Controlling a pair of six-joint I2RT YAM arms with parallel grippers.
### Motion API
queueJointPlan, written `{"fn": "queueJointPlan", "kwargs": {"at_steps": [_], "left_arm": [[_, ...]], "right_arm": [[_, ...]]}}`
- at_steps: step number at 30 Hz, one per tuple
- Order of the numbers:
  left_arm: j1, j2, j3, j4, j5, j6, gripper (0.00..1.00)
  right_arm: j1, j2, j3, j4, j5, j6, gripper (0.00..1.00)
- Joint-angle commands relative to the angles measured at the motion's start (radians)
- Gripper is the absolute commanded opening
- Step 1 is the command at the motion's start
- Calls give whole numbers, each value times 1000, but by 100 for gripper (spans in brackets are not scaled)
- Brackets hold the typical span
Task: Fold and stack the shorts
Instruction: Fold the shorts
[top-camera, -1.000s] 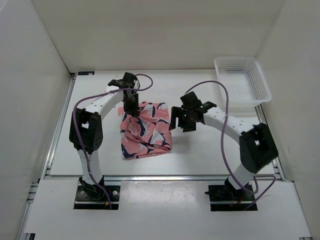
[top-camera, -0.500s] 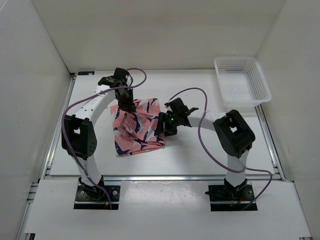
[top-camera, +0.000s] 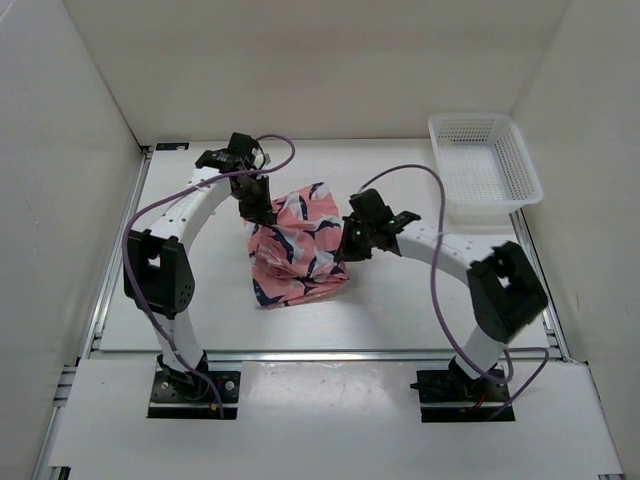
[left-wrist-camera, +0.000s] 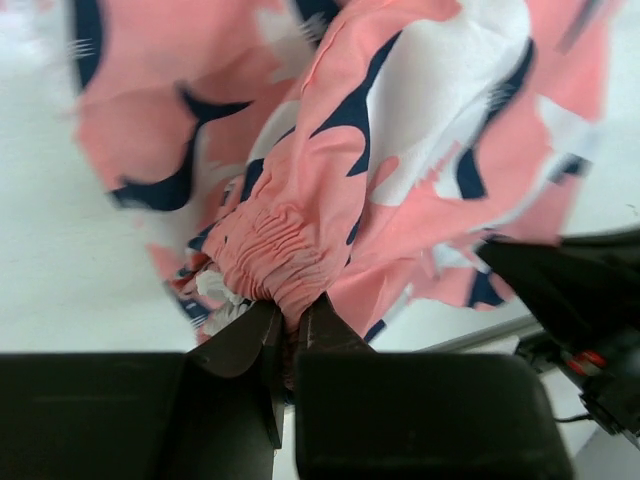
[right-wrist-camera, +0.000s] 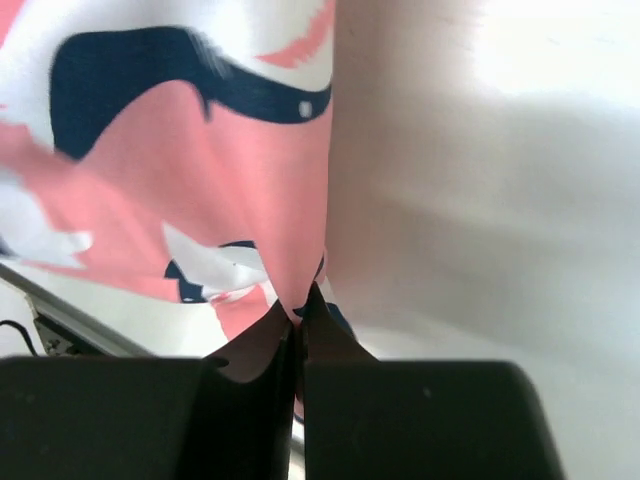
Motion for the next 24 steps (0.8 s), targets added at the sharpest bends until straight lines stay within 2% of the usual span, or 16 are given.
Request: {"fn": "queueJointPlan", "kwargs": {"at_steps": [1, 2, 3, 6, 11, 13, 14, 15, 16, 18, 19, 21, 22, 24], "left_arm": [[-5, -122, -24, -34, 67, -11, 10], [-5, -133, -45, -34, 67, -23, 10], [-5, -133, -70, -13, 67, -33, 10], [-5, -116, -157, 49, 93, -34, 10], [-5, 48, -204, 165, 95, -34, 10], [-5, 85, -185, 165, 80, -44, 10], [-5, 100, -176, 165, 80, -44, 14], [-5, 109, -162, 165, 80, -44, 21], [-5, 110, -162, 165, 69, -55, 43], [5, 97, -139, 155, 49, -64, 79], [5, 84, -127, 129, 32, -64, 90], [5, 52, -99, 95, -61, -77, 100], [5, 36, -69, 75, -101, -105, 100], [-4, -22, -44, 32, -208, -127, 100]], "right_arm": [[13, -159, -46, -153, 137, -3, 0], [30, -177, -57, -187, 155, 8, 3], [50, -205, -81, -187, 181, 8, 30], [65, -217, -115, -200, 229, 19, 68], [65, -205, -126, -200, 270, 37, 70], [65, -217, -115, -209, 270, 37, 66], [65, -217, -98, -209, 281, 25, 64], [65, -226, -86, -218, 281, 16, 62], [65, -227, -55, -230, 296, 16, 57], [65, -227, -22, -239, 305, -9, 50], [65, -227, -5, -240, 305, -24, 41], [65, -187, 67, -249, 305, -45, 32], [65, -168, 96, -261, 305, -64, 21], [56, -93, 204, -276, 305, -73, 13]]}}
